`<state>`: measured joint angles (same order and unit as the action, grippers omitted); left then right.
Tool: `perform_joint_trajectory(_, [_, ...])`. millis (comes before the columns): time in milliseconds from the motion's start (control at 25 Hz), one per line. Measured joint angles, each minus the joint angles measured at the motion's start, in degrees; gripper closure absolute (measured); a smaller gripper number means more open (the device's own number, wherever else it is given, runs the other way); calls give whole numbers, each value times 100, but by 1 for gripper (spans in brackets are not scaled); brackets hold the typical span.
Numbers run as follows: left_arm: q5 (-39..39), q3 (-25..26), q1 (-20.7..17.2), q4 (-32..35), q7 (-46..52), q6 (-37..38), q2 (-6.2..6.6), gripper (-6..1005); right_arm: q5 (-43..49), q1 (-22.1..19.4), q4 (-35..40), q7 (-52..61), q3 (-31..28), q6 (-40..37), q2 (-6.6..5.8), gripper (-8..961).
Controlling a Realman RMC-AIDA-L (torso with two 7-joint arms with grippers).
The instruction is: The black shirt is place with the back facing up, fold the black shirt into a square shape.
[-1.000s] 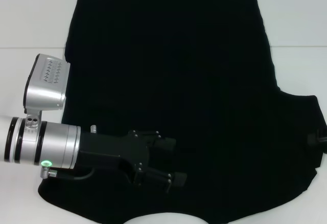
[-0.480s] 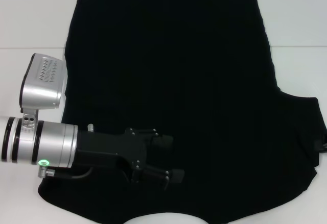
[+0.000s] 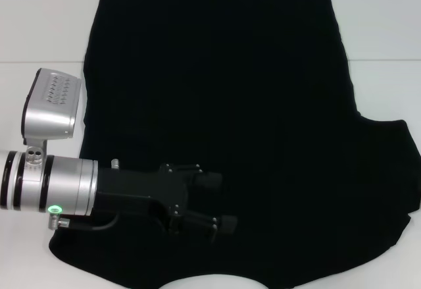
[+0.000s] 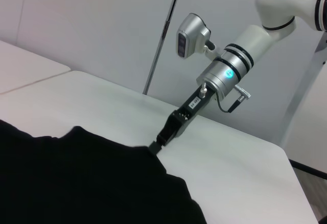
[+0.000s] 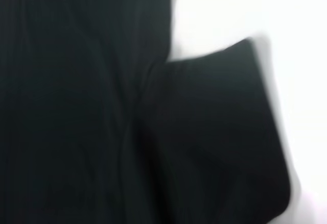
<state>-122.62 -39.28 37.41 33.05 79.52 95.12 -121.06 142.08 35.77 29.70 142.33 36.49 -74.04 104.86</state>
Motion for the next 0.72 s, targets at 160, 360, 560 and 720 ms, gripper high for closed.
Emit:
perform_joint_trajectory(160, [1,-1,-7,0,83,-1,-19,39,-24,-125,306,-96,-49,81,0,952])
perform_joint_trajectory(360, [3,-1,-27,-19,95,-28,-45,39,-36,-114,404,-388,-168,87,-22,951])
perform_joint_trajectory(560, [11,-1,-34,-43,97,-29,-57,39,-36,-67,676,-484,-186,192,14,950])
perform_joint_trajectory(720, [19,-1,-34,-51,108,-34,-75,39,-39,28,736,-543,-232,280,10,950])
